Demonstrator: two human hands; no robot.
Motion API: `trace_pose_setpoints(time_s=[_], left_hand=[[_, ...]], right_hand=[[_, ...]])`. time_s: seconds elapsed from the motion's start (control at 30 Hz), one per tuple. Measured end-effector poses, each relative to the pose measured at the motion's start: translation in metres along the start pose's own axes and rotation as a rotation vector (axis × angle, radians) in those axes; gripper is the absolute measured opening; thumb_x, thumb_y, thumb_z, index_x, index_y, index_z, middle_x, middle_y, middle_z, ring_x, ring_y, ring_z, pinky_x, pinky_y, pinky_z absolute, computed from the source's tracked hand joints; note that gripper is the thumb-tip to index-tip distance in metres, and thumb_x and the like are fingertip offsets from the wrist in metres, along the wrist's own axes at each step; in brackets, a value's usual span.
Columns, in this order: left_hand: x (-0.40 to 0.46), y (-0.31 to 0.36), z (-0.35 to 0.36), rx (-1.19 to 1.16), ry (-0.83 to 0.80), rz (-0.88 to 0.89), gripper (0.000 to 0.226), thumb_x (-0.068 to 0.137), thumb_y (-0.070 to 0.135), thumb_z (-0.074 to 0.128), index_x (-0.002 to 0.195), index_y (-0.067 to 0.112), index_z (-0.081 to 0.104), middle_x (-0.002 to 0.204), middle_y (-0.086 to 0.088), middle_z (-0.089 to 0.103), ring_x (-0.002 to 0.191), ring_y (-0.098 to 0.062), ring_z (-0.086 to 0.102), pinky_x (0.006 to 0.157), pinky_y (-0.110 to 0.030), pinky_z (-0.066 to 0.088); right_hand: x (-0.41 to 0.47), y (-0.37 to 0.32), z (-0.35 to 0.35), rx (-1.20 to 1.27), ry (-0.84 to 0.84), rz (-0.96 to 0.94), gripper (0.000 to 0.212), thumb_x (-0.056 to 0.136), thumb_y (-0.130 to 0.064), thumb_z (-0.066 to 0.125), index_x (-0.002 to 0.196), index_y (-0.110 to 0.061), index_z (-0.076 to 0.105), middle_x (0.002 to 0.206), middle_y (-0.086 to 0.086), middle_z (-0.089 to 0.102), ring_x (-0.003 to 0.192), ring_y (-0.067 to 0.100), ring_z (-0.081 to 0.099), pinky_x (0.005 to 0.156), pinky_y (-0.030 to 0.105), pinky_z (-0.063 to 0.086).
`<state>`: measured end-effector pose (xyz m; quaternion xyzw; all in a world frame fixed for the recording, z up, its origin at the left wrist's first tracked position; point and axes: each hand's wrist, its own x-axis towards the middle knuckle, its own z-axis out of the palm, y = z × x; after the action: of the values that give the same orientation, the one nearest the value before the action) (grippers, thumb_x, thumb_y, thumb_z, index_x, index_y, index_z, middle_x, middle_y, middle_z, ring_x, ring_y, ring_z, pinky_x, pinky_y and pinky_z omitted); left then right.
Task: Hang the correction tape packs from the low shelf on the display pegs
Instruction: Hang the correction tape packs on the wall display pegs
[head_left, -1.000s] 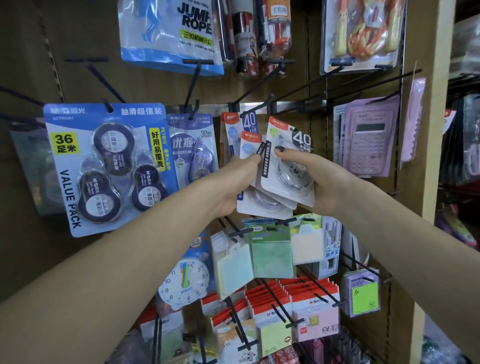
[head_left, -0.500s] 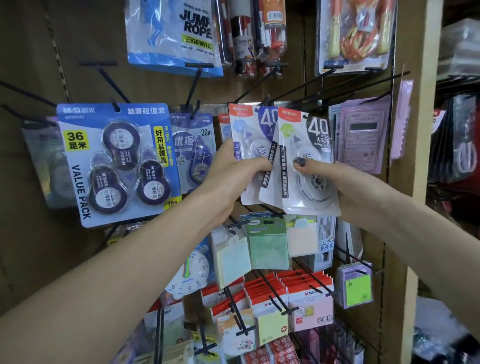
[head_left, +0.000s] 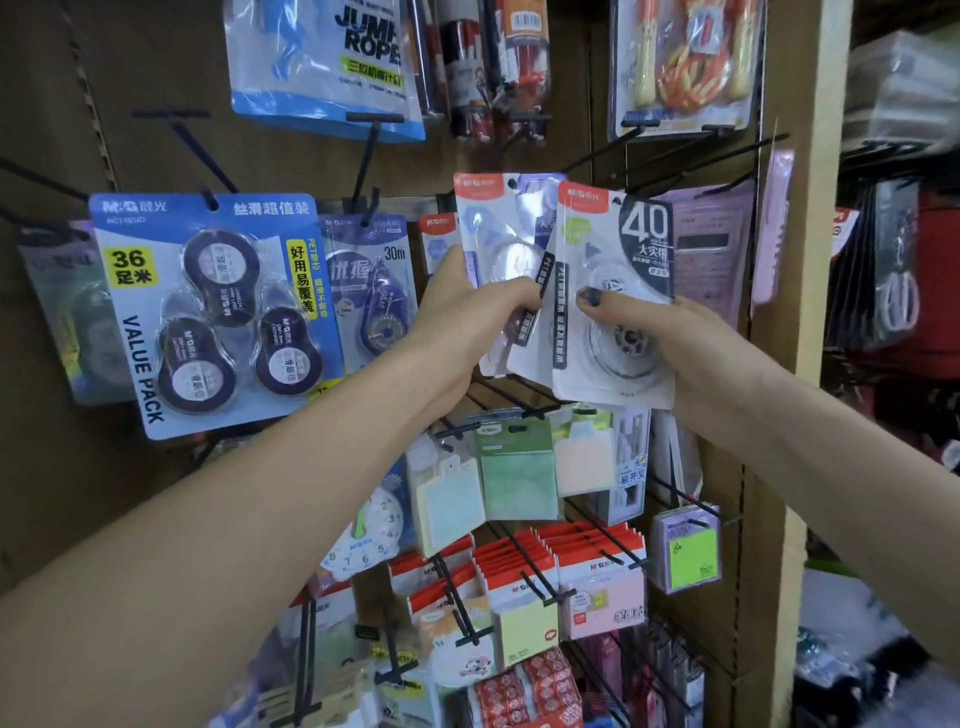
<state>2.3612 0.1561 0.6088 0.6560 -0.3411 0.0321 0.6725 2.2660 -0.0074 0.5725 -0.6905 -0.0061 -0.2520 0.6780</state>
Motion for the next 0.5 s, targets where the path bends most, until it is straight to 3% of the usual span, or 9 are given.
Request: trace_pose_setpoints(time_s=[0.07, 0.3, 0.5], left_hand=[[0.002, 0.0, 0.0, 0.006, 0.018, -0.013, 0.035, 0.081, 0.005, 0.073, 0.108, 0.023, 0.059, 0.11, -0.006, 0.075, 0.098, -0.023, 0.074, 0.088, -0.044, 0.063], [0.004, 0.0, 0.001, 0.04, 0.021, -0.024, 0.057, 0.068, 0.022, 0.076, 0.123, 0.02, 0.061, 0.113, -0.004, 0.078, 0.102, -0.023, 0.077, 0.097, -0.051, 0.061], [0.009, -0.006, -0.002, 0.035, 0.016, -0.023, 0.039, 0.087, 0.011, 0.075, 0.124, 0.018, 0.063, 0.113, -0.005, 0.079, 0.102, -0.023, 0.077, 0.098, -0.051, 0.061]], right_hand=[[0.002, 0.0, 0.002, 0.036, 0.028, -0.01, 0.103, 0.05, -0.057, 0.099, 0.14, -0.026, 0.059, 0.133, -0.005, 0.072, 0.124, 0.022, 0.067, 0.112, 0.05, 0.046], [0.002, 0.008, 0.008, 0.168, 0.067, -0.051, 0.056, 0.077, -0.036, 0.088, 0.129, -0.023, 0.07, 0.117, -0.001, 0.079, 0.11, 0.021, 0.076, 0.102, 0.045, 0.056], [-0.005, 0.007, 0.019, 0.219, 0.132, -0.078, 0.07, 0.071, -0.036, 0.092, 0.134, -0.022, 0.066, 0.118, -0.001, 0.079, 0.111, 0.022, 0.075, 0.102, 0.044, 0.056]])
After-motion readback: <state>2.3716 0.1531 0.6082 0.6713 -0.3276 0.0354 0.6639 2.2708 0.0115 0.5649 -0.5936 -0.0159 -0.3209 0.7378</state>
